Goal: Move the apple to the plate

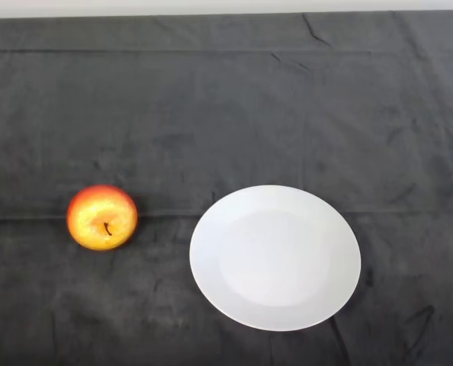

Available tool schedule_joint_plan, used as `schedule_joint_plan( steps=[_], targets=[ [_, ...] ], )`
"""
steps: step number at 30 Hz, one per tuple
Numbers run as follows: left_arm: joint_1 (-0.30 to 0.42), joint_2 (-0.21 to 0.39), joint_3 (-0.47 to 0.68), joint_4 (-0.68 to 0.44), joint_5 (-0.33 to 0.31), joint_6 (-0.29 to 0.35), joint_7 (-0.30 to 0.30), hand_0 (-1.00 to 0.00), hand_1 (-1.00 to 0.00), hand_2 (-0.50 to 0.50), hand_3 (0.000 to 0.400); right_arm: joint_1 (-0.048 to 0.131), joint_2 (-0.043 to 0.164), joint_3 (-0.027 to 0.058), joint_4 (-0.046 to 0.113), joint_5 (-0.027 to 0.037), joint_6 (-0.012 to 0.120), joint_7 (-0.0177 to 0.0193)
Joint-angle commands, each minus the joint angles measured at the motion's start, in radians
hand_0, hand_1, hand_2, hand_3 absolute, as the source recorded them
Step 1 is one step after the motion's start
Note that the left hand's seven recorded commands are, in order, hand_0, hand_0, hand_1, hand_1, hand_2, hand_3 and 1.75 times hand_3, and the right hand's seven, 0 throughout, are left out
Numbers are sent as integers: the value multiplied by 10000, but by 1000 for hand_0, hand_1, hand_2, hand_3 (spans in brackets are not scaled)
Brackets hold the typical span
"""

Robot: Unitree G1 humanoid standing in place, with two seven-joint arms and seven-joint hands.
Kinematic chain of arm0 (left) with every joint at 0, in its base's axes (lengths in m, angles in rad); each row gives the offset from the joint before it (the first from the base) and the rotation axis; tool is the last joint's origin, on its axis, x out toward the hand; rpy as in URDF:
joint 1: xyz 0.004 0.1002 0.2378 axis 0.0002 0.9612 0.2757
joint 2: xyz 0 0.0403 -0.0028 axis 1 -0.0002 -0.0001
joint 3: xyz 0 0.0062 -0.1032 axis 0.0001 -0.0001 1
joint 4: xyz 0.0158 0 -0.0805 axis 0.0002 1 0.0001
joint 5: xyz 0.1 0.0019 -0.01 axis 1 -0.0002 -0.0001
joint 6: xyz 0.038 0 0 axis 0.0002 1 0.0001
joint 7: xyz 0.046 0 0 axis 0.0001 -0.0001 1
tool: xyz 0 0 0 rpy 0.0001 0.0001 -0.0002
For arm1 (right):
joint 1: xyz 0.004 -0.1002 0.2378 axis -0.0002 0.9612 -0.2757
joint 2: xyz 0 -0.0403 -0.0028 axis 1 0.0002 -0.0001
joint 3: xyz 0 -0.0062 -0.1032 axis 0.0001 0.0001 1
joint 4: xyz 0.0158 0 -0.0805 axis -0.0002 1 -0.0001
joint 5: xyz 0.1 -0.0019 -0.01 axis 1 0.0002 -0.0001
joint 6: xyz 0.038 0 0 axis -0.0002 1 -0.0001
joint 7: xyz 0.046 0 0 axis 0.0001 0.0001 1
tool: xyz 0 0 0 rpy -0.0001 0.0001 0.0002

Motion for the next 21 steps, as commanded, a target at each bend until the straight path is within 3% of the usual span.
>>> schedule_joint_plan(
  steps=[1,21],
  targets=[
    [336,-179,-310,-526,305,186,-115,0,0,0,0,-126,-236,-154,36,138,-57,60],
    [1025,-1335,-2583,-2444,2177,1360,409,0,0,0,0,-84,-188,-154,-70,148,-65,15]
  ],
)
